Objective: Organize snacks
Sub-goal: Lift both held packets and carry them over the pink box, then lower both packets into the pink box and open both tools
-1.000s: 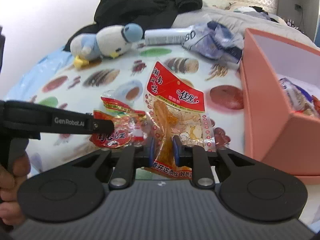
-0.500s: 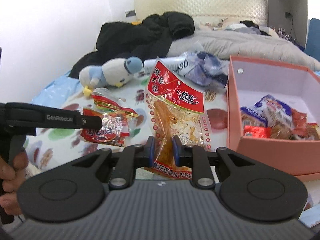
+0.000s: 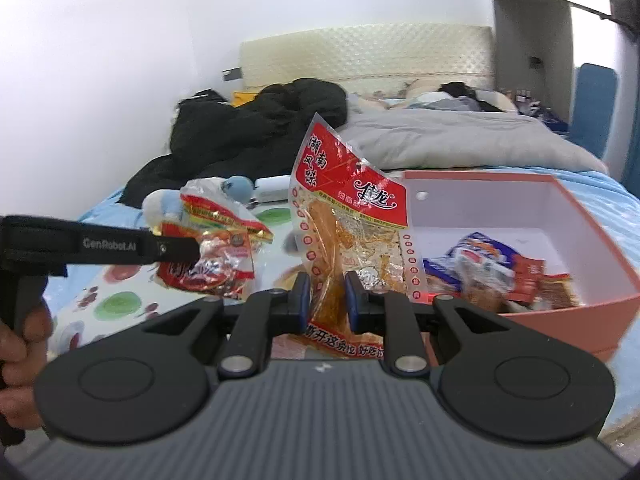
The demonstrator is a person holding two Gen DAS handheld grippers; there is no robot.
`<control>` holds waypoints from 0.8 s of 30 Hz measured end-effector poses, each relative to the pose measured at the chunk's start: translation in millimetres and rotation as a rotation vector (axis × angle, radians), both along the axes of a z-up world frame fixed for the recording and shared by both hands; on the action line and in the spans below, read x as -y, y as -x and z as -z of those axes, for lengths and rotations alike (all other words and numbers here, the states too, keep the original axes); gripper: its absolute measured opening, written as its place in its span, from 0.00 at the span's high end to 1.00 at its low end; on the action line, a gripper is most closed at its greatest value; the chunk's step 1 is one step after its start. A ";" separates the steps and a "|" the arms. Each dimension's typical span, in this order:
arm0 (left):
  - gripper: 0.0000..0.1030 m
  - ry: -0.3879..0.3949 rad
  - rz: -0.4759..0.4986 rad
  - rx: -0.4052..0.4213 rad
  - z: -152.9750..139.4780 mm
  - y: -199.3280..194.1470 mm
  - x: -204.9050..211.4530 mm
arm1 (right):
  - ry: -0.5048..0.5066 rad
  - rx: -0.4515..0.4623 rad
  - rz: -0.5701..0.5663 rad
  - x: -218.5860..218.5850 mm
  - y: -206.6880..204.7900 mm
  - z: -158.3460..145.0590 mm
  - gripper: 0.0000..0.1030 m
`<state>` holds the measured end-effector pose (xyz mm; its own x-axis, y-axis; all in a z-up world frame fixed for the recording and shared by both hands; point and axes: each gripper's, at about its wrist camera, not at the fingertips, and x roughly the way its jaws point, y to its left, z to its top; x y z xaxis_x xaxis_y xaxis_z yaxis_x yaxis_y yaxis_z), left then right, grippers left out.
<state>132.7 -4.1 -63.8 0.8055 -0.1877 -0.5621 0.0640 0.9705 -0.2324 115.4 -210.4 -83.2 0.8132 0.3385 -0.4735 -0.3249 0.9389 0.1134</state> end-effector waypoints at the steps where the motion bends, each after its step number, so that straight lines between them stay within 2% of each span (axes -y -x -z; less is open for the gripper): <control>1: 0.86 0.008 0.016 0.007 -1.7 -0.8 6.8 | 0.003 0.002 0.014 6.0 2.3 -1.6 0.79; 9: 0.86 0.047 0.167 0.016 -2.1 -13.9 59.3 | 0.023 -0.006 0.139 52.4 12.8 -1.9 0.79; 13: 0.86 0.060 0.203 0.014 0.6 -28.3 79.5 | 0.032 -0.023 0.171 64.2 8.0 3.6 0.79; 20: 0.86 0.073 0.236 0.009 0.4 -70.4 102.2 | 0.044 -0.027 0.192 83.3 -22.9 5.2 0.79; 24: 0.86 0.074 0.254 -0.009 3.3 -107.3 115.1 | 0.039 -0.030 0.219 95.7 -48.5 5.8 0.79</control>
